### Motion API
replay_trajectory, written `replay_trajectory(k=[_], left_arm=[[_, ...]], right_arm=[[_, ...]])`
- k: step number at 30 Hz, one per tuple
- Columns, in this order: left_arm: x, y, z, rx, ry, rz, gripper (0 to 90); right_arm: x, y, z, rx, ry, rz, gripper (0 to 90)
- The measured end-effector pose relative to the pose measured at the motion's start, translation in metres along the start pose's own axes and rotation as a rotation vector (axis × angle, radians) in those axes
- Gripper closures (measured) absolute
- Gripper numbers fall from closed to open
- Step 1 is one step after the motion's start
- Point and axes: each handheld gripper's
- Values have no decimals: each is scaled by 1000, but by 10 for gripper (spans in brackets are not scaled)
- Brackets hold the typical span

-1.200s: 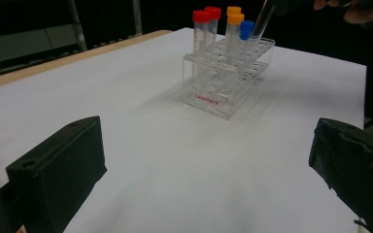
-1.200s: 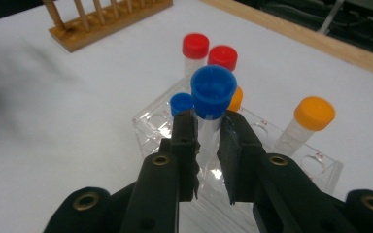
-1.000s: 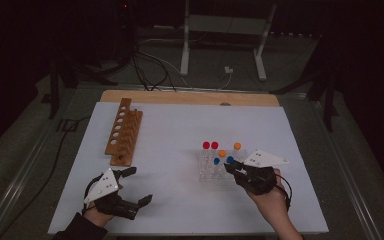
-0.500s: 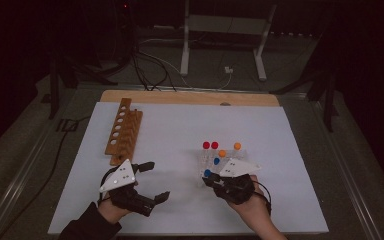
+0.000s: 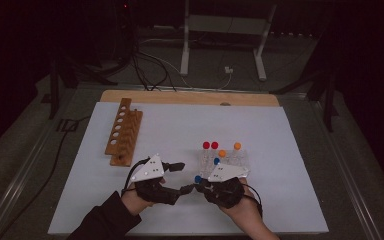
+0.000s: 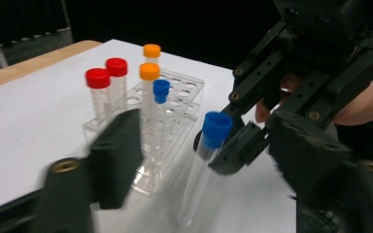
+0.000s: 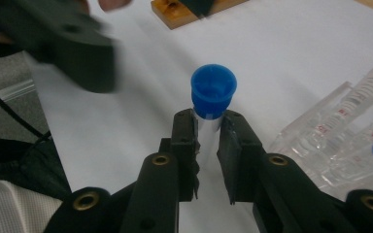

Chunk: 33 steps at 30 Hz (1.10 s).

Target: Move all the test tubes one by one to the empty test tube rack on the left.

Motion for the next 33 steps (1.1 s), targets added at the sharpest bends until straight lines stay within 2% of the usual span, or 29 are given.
replay_trajectory(k=[6,9,11,14,16,22,29,32,33], left_arm=[[-3,2,7,29,1,-4,499],[-4,1,10,49,14,3,568],[-4,0,13,60,42,16,613],[-4,0,15,54,55,18,669],[-3,1,16,46,61,23,694],[-4,2,18,59,78,25,749],[-5,1,17,38,81,53,778],[-7,1,14,33,82,58,779],[-9,2,11,23,82,60,779]], right_arm=[[0,3,3,-10,5,-7,772],[0,3,3,-11,4,-6,773],[0,2,2,-12,2,-5,772],[0,3,2,-12,1,-7,772],[-1,3,1,-12,1,-10,772],[0,2,1,-10,1,-7,773],[0,2,1,-14,-10,-9,769],[0,1,0,-20,-21,-10,752],[1,1,-1,-22,-31,-2,698]])
Point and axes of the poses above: each handheld gripper's, and its own axes: z roughly forward along the jaws, x roughly out of its underside, y roughly to its left, and after that the axes turned 1 degree about x, right-handed
